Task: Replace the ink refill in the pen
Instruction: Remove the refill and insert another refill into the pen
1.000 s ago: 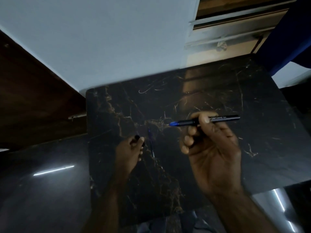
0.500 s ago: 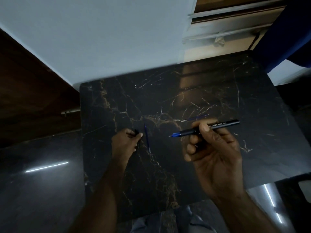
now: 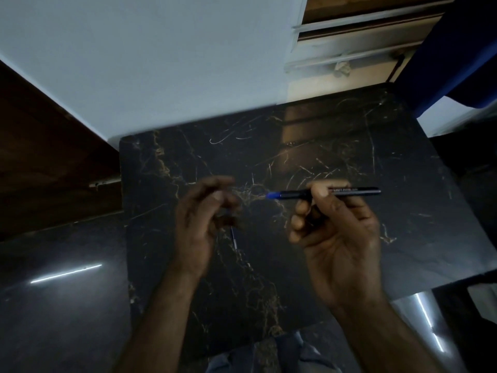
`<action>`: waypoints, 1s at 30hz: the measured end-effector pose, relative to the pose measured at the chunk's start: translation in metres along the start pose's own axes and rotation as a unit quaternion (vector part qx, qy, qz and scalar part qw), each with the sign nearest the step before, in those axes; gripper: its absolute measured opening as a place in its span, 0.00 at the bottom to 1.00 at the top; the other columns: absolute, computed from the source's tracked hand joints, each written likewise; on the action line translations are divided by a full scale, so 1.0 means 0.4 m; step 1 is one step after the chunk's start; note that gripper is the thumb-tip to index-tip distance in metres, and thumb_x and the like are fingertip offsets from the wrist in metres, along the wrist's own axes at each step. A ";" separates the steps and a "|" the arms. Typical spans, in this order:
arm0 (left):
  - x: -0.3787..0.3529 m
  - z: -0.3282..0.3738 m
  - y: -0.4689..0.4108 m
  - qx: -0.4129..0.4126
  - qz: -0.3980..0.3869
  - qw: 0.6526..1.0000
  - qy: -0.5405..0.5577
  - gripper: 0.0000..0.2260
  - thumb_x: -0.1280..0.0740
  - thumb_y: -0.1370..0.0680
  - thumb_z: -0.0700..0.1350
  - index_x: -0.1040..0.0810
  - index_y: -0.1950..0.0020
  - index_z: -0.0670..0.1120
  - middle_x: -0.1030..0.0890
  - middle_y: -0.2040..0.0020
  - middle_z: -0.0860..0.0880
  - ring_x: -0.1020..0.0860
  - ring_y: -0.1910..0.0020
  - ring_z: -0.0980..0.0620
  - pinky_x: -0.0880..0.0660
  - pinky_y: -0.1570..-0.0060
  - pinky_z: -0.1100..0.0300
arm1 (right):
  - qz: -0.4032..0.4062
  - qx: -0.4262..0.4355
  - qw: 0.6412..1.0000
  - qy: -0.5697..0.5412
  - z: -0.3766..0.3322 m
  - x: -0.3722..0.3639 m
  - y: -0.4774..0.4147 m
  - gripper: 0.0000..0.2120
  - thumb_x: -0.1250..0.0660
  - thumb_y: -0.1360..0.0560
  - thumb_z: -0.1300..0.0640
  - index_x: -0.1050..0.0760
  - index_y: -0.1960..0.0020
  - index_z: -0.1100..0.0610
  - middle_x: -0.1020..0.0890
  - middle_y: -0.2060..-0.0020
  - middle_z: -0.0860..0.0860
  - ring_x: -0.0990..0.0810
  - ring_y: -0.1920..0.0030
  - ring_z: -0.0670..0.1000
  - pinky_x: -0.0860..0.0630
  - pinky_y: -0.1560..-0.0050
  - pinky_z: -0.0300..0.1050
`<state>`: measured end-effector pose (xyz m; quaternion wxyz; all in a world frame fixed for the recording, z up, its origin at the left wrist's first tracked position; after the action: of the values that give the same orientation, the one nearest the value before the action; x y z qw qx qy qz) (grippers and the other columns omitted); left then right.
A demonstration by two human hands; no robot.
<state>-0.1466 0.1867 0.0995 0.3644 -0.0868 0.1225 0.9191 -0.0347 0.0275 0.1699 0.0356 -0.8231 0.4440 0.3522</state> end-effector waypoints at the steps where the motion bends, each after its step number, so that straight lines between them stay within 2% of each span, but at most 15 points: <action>1: -0.064 0.072 0.025 -0.034 -0.070 0.997 0.009 0.14 0.32 0.22 0.45 0.20 0.38 0.42 0.17 0.54 0.47 0.16 0.56 0.48 0.18 0.60 0.54 | 0.001 0.009 1.000 0.006 -0.011 -0.013 -0.004 0.04 0.29 0.26 0.59 0.21 0.56 0.60 0.20 0.66 0.56 0.21 0.68 0.51 0.24 0.71 0.44; 3: -0.151 0.181 0.062 -0.102 -0.134 0.985 -0.024 0.13 0.28 0.22 0.40 0.21 0.37 0.42 0.16 0.53 0.46 0.15 0.55 0.48 0.17 0.57 0.53 | -0.001 0.023 1.000 0.012 -0.031 -0.040 -0.014 0.04 0.30 0.25 0.60 0.22 0.57 0.60 0.21 0.67 0.55 0.22 0.69 0.51 0.25 0.72 0.44; 6: -0.175 0.260 0.061 -0.198 -0.079 0.970 -0.116 0.09 0.27 0.21 0.37 0.19 0.41 0.40 0.15 0.54 0.48 0.13 0.59 0.47 0.16 0.62 0.56 | -0.020 0.046 0.998 0.035 -0.056 -0.079 -0.017 0.06 0.30 0.25 0.58 0.24 0.55 0.60 0.22 0.68 0.54 0.23 0.71 0.50 0.27 0.74 0.42; 10: -0.156 0.323 0.052 -0.311 -0.061 0.922 -0.224 0.08 0.26 0.21 0.38 0.19 0.42 0.41 0.16 0.49 0.50 0.14 0.56 0.51 0.17 0.65 0.60 | -0.051 0.052 0.996 0.047 -0.079 -0.108 -0.013 0.06 0.30 0.25 0.58 0.26 0.56 0.59 0.24 0.70 0.53 0.26 0.73 0.49 0.30 0.76 0.42; 12: -0.161 0.347 0.054 -0.361 -0.076 0.883 -0.290 0.06 0.27 0.20 0.39 0.18 0.44 0.38 0.17 0.49 0.51 0.15 0.54 0.54 0.17 0.60 0.62 | -0.059 0.049 0.996 0.044 -0.085 -0.115 -0.009 0.06 0.30 0.25 0.58 0.26 0.56 0.59 0.25 0.70 0.52 0.27 0.74 0.49 0.31 0.77 0.41; 14: -0.169 0.364 0.056 -0.402 -0.088 0.840 -0.353 0.07 0.28 0.20 0.39 0.18 0.47 0.36 0.20 0.50 0.51 0.19 0.53 0.57 0.23 0.51 0.70 | -0.067 0.043 0.996 0.035 -0.087 -0.121 -0.006 0.05 0.30 0.25 0.59 0.26 0.56 0.58 0.26 0.71 0.52 0.27 0.75 0.48 0.31 0.77 0.40; 16: -0.173 0.372 0.056 -0.419 -0.093 0.816 -0.388 0.07 0.30 0.19 0.40 0.18 0.48 0.35 0.21 0.52 0.49 0.22 0.53 0.57 0.28 0.50 0.72 | -0.080 0.040 0.996 0.026 -0.089 -0.130 -0.005 0.05 0.30 0.25 0.59 0.26 0.56 0.58 0.26 0.71 0.52 0.27 0.76 0.48 0.31 0.77 0.40; 18: -0.173 0.374 0.056 -0.434 -0.104 0.803 -0.396 0.07 0.33 0.17 0.41 0.21 0.45 0.37 0.21 0.52 0.47 0.23 0.54 0.55 0.27 0.52 0.70 | -0.096 0.042 0.994 0.020 -0.094 -0.142 -0.002 0.04 0.30 0.25 0.59 0.25 0.56 0.58 0.25 0.72 0.52 0.26 0.76 0.48 0.30 0.77 0.39; 20: -0.169 0.377 0.057 -0.443 -0.113 0.800 -0.388 0.06 0.36 0.15 0.44 0.25 0.43 0.42 0.23 0.51 0.49 0.24 0.55 0.54 0.26 0.53 0.66 | -0.112 0.051 0.992 0.024 -0.100 -0.155 0.001 0.04 0.31 0.25 0.60 0.25 0.55 0.59 0.25 0.71 0.52 0.26 0.76 0.49 0.30 0.76 0.39; 22: -0.167 0.383 0.059 -0.434 -0.111 0.809 -0.381 0.07 0.38 0.14 0.45 0.25 0.44 0.41 0.25 0.52 0.51 0.25 0.56 0.54 0.28 0.53 0.68 | -0.120 0.058 0.991 0.030 -0.103 -0.163 0.002 0.03 0.31 0.24 0.61 0.25 0.56 0.59 0.24 0.72 0.53 0.25 0.76 0.49 0.29 0.76 0.39; 25: -0.170 0.390 0.075 -0.413 -0.097 0.824 -0.376 0.10 0.38 0.17 0.41 0.22 0.54 0.37 0.28 0.59 0.52 0.29 0.63 0.56 0.33 0.56 0.72 | -0.130 0.071 0.988 0.041 -0.104 -0.171 0.006 0.03 0.32 0.24 0.62 0.25 0.56 0.60 0.23 0.71 0.53 0.25 0.75 0.50 0.28 0.76 0.40; 28: -0.155 0.383 0.083 -0.367 -0.084 0.863 -0.337 0.14 0.41 0.14 0.45 0.28 0.59 0.46 0.32 0.66 0.56 0.30 0.68 0.56 0.35 0.62 0.71 | -0.158 0.089 0.981 0.072 -0.100 -0.184 0.017 0.03 0.32 0.24 0.63 0.25 0.54 0.63 0.23 0.70 0.55 0.24 0.74 0.52 0.27 0.75 0.43; 30: -0.132 0.374 0.080 -0.322 -0.090 0.892 -0.305 0.19 0.41 0.13 0.47 0.29 0.64 0.46 0.32 0.71 0.53 0.30 0.71 0.55 0.35 0.66 0.69 | -0.171 0.099 0.976 0.090 -0.090 -0.191 0.023 0.04 0.32 0.24 0.64 0.26 0.53 0.65 0.23 0.69 0.56 0.24 0.73 0.54 0.26 0.74 0.45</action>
<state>-0.1413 0.1734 0.2607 0.4168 0.0744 -0.3055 0.8529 -0.0492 0.0626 0.2461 0.1364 -0.9075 0.3310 0.2198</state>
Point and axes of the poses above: each hand's wrist, its own y-axis away from the middle knuckle, its own x-axis out of the back of the hand, z = x × y, the point moved 6 cm from there along -y, towards the middle knuckle
